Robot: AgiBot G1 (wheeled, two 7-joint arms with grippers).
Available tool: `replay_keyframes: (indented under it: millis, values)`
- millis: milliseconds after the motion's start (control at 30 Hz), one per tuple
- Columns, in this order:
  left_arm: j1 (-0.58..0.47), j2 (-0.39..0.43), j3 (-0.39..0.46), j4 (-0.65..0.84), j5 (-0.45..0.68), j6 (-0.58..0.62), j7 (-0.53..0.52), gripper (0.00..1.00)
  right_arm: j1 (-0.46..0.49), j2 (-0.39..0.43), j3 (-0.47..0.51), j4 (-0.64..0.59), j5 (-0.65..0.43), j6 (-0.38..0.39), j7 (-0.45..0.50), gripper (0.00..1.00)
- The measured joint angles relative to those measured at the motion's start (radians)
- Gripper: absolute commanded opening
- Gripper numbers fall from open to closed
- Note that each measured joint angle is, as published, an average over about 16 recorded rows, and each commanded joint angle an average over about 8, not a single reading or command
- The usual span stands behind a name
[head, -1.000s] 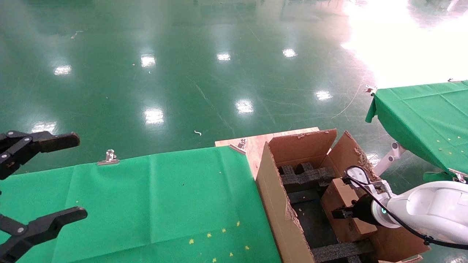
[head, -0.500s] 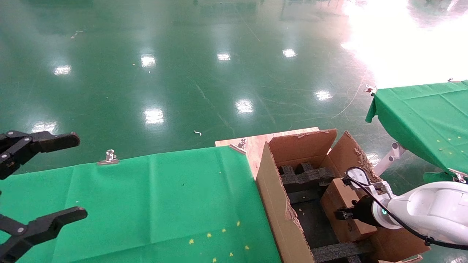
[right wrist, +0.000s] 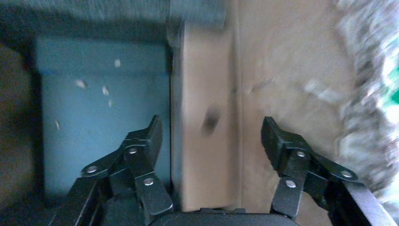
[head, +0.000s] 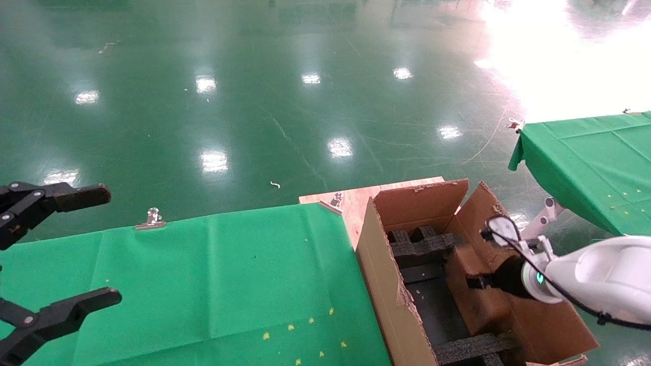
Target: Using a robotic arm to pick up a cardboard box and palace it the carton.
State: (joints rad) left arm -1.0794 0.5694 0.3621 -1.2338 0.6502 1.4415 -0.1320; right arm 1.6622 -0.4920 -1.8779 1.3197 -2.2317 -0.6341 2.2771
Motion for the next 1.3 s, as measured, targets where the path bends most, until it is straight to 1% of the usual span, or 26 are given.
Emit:
replay_keyframes:
  millis: [200,333,467,600,767,867,1000,1167,1300]
  values:
    - [0.0,0.0,0.0,0.0,0.0,0.0,0.0,1.0,0.065,0.006,0.034,0.014,0.021,0.011,-0.015,1.0]
    - [0.0,0.0,0.0,0.0,0.0,0.0,0.0,1.0,0.12,0.003,0.064,0.024,0.062,0.03,-0.039,1.0]
    - [0.0,0.0,0.0,0.0,0.0,0.0,0.0,1.0,0.176,-0.003,0.095,0.033,0.133,0.059,-0.081,1.0]
    - [0.0,0.0,0.0,0.0,0.0,0.0,0.0,1.0,0.228,-0.011,0.123,0.041,0.227,0.089,-0.135,1.0]
    - [0.0,0.0,0.0,0.0,0.0,0.0,0.0,1.0,0.267,-0.019,0.145,0.047,0.322,0.117,-0.188,1.0]
    - [0.0,0.0,0.0,0.0,0.0,0.0,0.0,1.0,0.275,-0.021,0.155,0.048,0.361,0.123,-0.214,1.0]
    - [0.0,0.0,0.0,0.0,0.0,0.0,0.0,1.0,0.266,-0.023,0.183,0.048,0.401,0.11,-0.256,1.0]
    - [0.0,0.0,0.0,0.0,0.0,0.0,0.0,1.0,0.223,-0.028,0.247,0.043,0.444,0.064,-0.335,1.0]
    - [0.0,0.0,0.0,0.0,0.0,0.0,0.0,1.0,0.176,-0.033,0.327,0.039,0.506,0.009,-0.439,1.0]
